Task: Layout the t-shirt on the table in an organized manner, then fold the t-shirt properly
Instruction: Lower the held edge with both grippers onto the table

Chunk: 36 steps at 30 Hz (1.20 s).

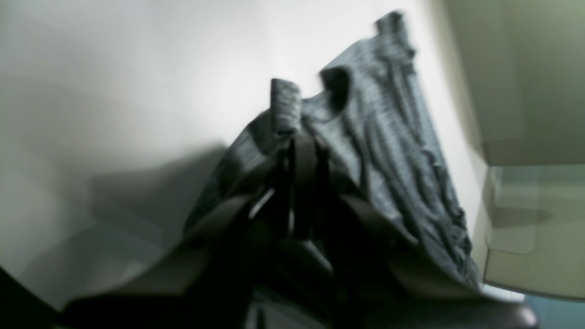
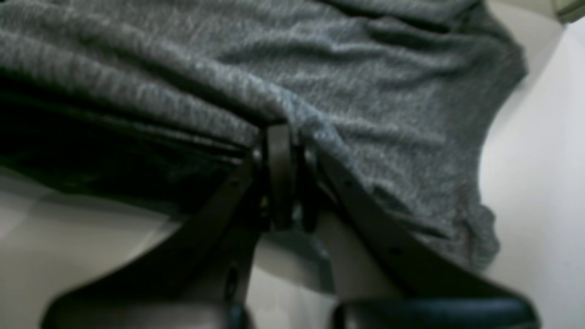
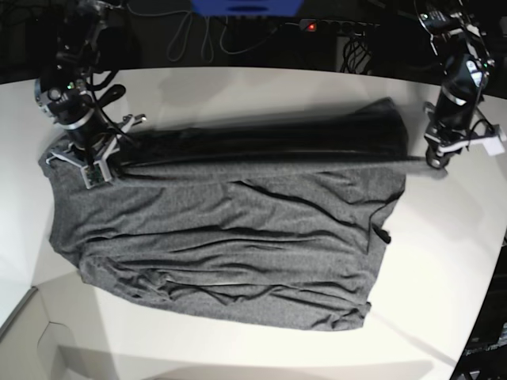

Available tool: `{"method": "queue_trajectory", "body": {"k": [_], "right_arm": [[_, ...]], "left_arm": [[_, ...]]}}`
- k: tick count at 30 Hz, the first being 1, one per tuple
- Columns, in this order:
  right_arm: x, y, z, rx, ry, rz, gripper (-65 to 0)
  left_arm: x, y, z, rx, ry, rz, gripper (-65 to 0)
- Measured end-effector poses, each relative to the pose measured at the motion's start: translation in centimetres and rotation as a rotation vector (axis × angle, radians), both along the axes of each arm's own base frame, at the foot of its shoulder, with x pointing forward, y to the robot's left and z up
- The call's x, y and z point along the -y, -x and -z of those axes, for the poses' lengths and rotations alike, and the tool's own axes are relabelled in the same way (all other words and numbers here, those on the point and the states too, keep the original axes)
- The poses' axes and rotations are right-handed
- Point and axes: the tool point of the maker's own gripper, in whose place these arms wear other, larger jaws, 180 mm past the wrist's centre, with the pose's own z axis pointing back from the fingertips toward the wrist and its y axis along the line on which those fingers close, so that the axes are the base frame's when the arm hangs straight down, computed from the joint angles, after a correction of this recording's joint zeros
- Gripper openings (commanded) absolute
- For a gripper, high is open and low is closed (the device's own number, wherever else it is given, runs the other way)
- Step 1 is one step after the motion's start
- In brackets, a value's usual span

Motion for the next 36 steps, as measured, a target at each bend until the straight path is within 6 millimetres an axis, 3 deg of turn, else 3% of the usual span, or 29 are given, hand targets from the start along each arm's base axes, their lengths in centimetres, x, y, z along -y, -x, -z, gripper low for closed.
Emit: {"method": "queue_trajectory", "body": {"k": [4,10,15,21,25,36], "right_arm": [[0.0,-0.9,0.6,-0.008,-0.017,0.004,-65.0],[0.0,-1.5,0.3,0.005,-0.02,0.005,-65.0],[0.2,-2.2,-0.3,0.023,-0.011,0.0,-65.0],[-1.5,-2.4,0.6,-0.002,-0.013,-0.073,-65.0],[-1.2,-2.6,1.4,-0.028,-0.012,-0.068,-65.0],[-1.2,-4.6,0.9,-0.003,-0.029,-0.063,-65.0]], "left_arm": [[-0.2,-0.7,0.0,0.011,0.006,-0.007,-65.0],[-0.5,-0.9,1.3,-0.015,0.032,-0.019,-65.0],[-0.5,-1.5,1.3,-0.006,0.039,-0.022,-65.0],[-1.1,-2.4,2.5,-0.035,0.02,-0.04,-65.0],[-1.2,-2.3,3.5,-0.062,0.024,-0.044,-65.0],[-1.3,-3.1,5.8,-0.1,0.08,-0.064,-65.0]]}}
